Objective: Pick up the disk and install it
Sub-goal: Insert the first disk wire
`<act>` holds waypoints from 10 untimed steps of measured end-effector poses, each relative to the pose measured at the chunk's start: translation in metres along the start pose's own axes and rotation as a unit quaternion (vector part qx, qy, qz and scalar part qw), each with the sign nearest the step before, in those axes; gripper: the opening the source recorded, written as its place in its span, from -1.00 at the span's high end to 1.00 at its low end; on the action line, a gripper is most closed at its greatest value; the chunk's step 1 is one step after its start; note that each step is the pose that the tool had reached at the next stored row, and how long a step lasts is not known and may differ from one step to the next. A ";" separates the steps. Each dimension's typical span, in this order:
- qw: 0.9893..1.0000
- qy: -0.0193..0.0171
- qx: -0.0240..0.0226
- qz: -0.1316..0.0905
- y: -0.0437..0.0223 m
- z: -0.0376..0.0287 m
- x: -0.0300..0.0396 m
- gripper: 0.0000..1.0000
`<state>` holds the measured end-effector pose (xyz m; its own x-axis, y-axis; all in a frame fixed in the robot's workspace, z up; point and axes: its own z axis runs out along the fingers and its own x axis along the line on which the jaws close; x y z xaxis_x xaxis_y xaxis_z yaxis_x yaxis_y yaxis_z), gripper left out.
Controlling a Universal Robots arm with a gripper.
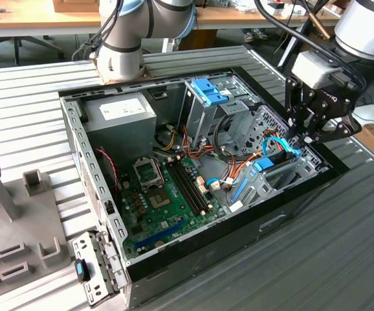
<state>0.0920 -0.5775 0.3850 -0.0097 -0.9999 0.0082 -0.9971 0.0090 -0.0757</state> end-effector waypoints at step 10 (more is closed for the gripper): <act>1.000 0.002 -0.001 0.000 0.0001 0.0029 0.0052 0.40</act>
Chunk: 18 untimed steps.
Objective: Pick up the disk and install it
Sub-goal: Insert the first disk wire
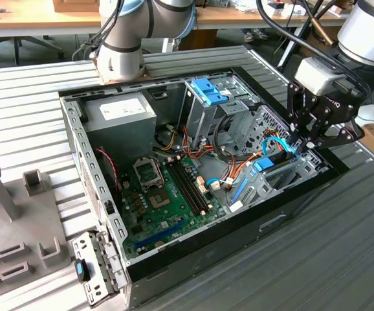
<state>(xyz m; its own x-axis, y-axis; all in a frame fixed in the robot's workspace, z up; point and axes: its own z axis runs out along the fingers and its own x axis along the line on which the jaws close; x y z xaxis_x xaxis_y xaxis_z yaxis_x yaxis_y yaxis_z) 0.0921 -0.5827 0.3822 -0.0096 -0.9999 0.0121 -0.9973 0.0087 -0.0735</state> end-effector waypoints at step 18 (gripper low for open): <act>1.000 0.002 0.000 0.000 0.0005 0.0072 -0.0001 -0.23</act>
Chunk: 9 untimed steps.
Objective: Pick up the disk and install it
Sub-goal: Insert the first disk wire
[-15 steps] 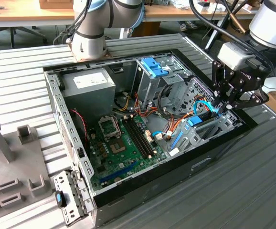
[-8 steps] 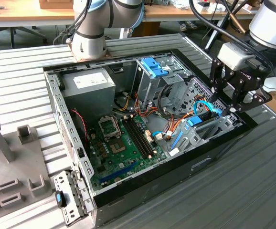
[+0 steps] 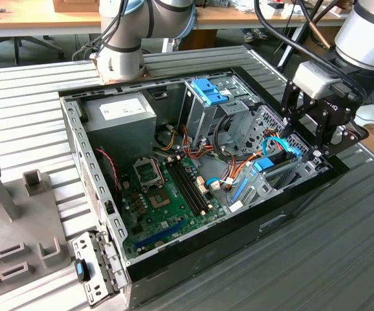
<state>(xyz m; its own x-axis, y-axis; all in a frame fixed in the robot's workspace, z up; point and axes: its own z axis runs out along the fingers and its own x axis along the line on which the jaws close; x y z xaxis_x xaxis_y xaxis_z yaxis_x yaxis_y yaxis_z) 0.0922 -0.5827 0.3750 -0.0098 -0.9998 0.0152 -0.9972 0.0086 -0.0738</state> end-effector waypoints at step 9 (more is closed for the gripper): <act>1.000 0.003 0.000 0.000 0.0010 0.0133 -0.0002 -0.23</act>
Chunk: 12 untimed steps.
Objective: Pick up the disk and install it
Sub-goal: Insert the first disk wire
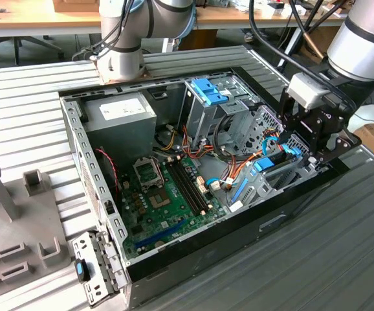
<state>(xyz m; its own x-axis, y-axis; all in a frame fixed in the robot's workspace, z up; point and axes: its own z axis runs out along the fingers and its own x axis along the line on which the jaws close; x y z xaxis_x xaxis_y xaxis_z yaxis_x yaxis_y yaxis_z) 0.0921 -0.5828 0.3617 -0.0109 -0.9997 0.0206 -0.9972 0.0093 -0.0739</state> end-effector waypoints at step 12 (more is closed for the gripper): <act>1.000 -0.001 0.000 0.000 0.0001 0.0003 0.0005 -0.25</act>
<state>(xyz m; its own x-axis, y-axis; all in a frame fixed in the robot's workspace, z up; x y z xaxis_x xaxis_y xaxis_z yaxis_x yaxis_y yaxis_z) 0.0921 -0.5832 0.3613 -0.0110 -0.9998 0.0193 -0.9972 0.0095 -0.0739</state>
